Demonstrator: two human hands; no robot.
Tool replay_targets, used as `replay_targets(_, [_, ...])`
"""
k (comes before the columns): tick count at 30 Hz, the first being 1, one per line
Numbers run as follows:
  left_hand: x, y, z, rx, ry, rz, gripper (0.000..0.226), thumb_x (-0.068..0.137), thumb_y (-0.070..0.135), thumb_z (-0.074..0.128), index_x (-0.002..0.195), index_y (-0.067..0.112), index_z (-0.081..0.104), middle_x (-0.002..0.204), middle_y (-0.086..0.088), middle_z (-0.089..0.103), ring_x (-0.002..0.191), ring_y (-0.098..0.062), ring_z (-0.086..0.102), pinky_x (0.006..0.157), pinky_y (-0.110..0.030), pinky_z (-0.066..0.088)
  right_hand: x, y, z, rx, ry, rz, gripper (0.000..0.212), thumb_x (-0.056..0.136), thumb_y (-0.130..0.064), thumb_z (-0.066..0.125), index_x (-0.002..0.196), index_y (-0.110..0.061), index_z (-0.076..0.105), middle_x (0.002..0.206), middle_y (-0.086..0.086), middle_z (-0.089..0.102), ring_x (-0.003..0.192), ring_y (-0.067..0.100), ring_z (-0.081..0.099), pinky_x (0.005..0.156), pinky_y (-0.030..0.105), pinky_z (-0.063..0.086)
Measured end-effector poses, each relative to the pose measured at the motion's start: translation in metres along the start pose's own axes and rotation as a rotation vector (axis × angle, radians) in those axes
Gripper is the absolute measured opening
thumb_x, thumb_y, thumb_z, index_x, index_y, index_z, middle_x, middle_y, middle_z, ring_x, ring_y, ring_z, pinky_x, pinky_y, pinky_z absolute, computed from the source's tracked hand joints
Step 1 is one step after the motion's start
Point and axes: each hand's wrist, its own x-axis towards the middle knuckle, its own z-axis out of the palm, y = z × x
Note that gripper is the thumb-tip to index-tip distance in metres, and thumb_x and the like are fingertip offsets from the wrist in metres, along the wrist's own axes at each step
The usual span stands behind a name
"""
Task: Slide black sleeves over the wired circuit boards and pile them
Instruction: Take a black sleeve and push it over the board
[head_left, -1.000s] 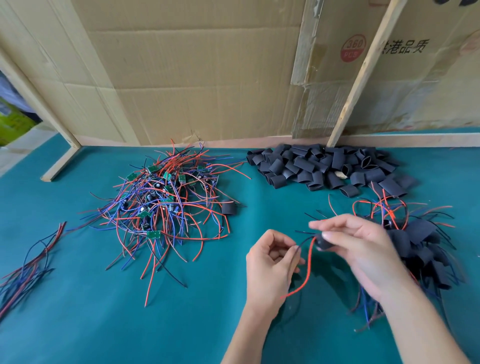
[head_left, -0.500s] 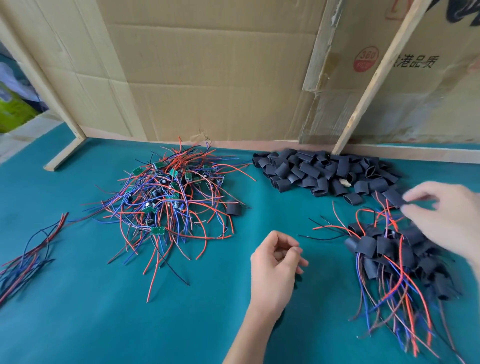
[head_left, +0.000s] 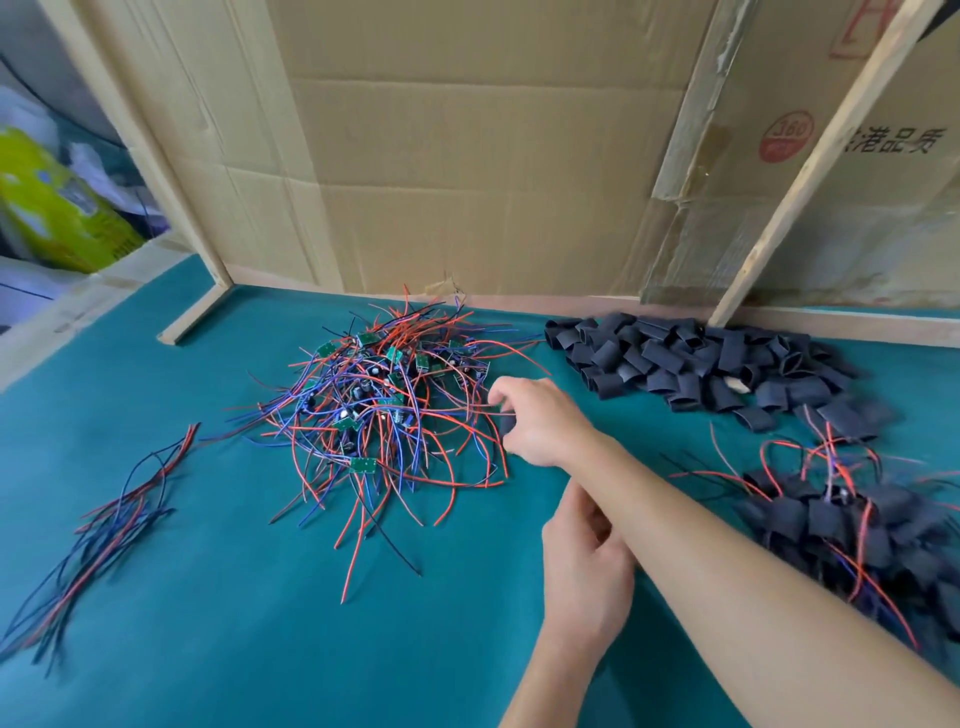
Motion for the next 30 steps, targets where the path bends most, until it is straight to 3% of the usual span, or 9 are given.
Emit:
replay_targets(6, [0.001, -0.005, 0.001, -0.041, 0.015, -0.038, 0.025, 0.088, -0.012, 0.051, 0.097, 0.01, 0.059, 0.077, -0.002, 0.066, 0.062, -0.016, 0.067, 0.056, -0.027, 0.052, -0.012, 0.033, -0.026, 0.055, 0.238, 0.075, 0.032, 0.088, -0.022, 0.065, 0.118, -0.031, 0.071, 0.114, 0.005, 0.072, 0.11, 0.032, 0.062, 0.093, 0.037, 0.05])
replay_targets(9, [0.001, -0.003, 0.001, -0.043, 0.014, -0.048, 0.024, 0.091, -0.011, 0.051, 0.099, 0.01, 0.059, 0.082, -0.005, 0.065, 0.063, -0.016, 0.068, 0.057, -0.025, 0.052, -0.013, 0.055, -0.041, 0.098, 0.342, 0.176, 0.016, 0.09, -0.019, 0.058, 0.088, -0.022, 0.074, 0.104, 0.01, 0.067, 0.096, 0.037, 0.069, 0.087, 0.045, 0.057])
replay_targets(12, [0.001, -0.002, 0.001, -0.037, 0.018, -0.047, 0.022, 0.091, -0.01, 0.051, 0.099, 0.009, 0.059, 0.084, -0.008, 0.065, 0.063, -0.016, 0.068, 0.057, -0.026, 0.052, -0.007, 0.072, -0.04, 0.113, 0.39, 0.315, 0.031, 0.09, -0.031, 0.055, 0.066, -0.011, 0.055, 0.094, 0.012, 0.062, 0.092, 0.039, 0.066, 0.073, 0.036, 0.048])
replay_targets(14, [0.0, -0.001, 0.001, -0.037, 0.019, -0.053, 0.022, 0.091, -0.01, 0.051, 0.099, 0.008, 0.06, 0.084, -0.008, 0.065, 0.064, -0.017, 0.068, 0.058, -0.028, 0.052, -0.005, 0.076, -0.036, 0.107, 0.395, 0.401, 0.038, 0.09, -0.044, 0.054, 0.072, -0.01, 0.058, 0.097, 0.015, 0.064, 0.091, 0.037, 0.062, 0.071, 0.033, 0.041])
replay_targets(16, [0.0, -0.001, 0.001, -0.037, 0.016, -0.056, 0.022, 0.091, -0.01, 0.051, 0.099, 0.008, 0.06, 0.083, -0.007, 0.065, 0.063, -0.017, 0.068, 0.058, -0.027, 0.052, -0.004, 0.074, -0.033, 0.064, 0.367, 0.43, 0.038, 0.087, -0.052, 0.058, 0.079, -0.015, 0.064, 0.1, 0.013, 0.065, 0.089, 0.035, 0.06, 0.071, 0.034, 0.043])
replay_targets(19, [0.001, -0.002, 0.001, -0.04, 0.014, -0.057, 0.022, 0.09, -0.011, 0.05, 0.098, 0.007, 0.06, 0.081, -0.007, 0.065, 0.063, -0.017, 0.068, 0.057, -0.026, 0.052, 0.002, 0.057, -0.028, 0.091, 0.204, 0.287, 0.019, 0.081, -0.043, 0.07, 0.082, -0.026, 0.062, 0.101, 0.009, 0.068, 0.096, 0.032, 0.062, 0.075, 0.035, 0.046])
replay_targets(23, [0.004, -0.004, 0.002, -0.041, 0.012, -0.039, 0.018, 0.085, -0.004, 0.051, 0.094, 0.008, 0.061, 0.082, -0.014, 0.067, 0.061, -0.015, 0.064, 0.057, -0.029, 0.052, 0.012, 0.025, -0.013, 0.013, -0.02, 0.125, 0.021, 0.083, -0.041, 0.075, 0.094, -0.036, 0.058, 0.109, 0.008, 0.062, 0.104, 0.029, 0.057, 0.086, 0.037, 0.049])
replay_targets(27, [0.002, -0.005, 0.002, -0.06, -0.02, -0.028, 0.025, 0.084, -0.004, 0.049, 0.085, 0.017, 0.061, 0.078, 0.0, 0.065, 0.063, -0.013, 0.058, 0.06, -0.032, 0.051, 0.017, 0.015, 0.002, -0.085, 0.008, 0.106, 0.005, 0.098, -0.03, 0.062, 0.102, -0.027, 0.061, 0.122, 0.011, 0.059, 0.112, 0.035, 0.058, 0.086, 0.04, 0.047])
replay_targets(30, [0.003, -0.006, 0.001, -0.052, -0.018, -0.024, 0.026, 0.083, -0.004, 0.048, 0.084, 0.018, 0.061, 0.076, 0.002, 0.066, 0.062, -0.013, 0.058, 0.06, -0.032, 0.051, 0.014, 0.014, 0.003, -0.14, -0.007, 0.118, 0.017, 0.1, -0.029, 0.058, 0.11, -0.017, 0.065, 0.122, 0.013, 0.063, 0.112, 0.038, 0.061, 0.086, 0.04, 0.049])
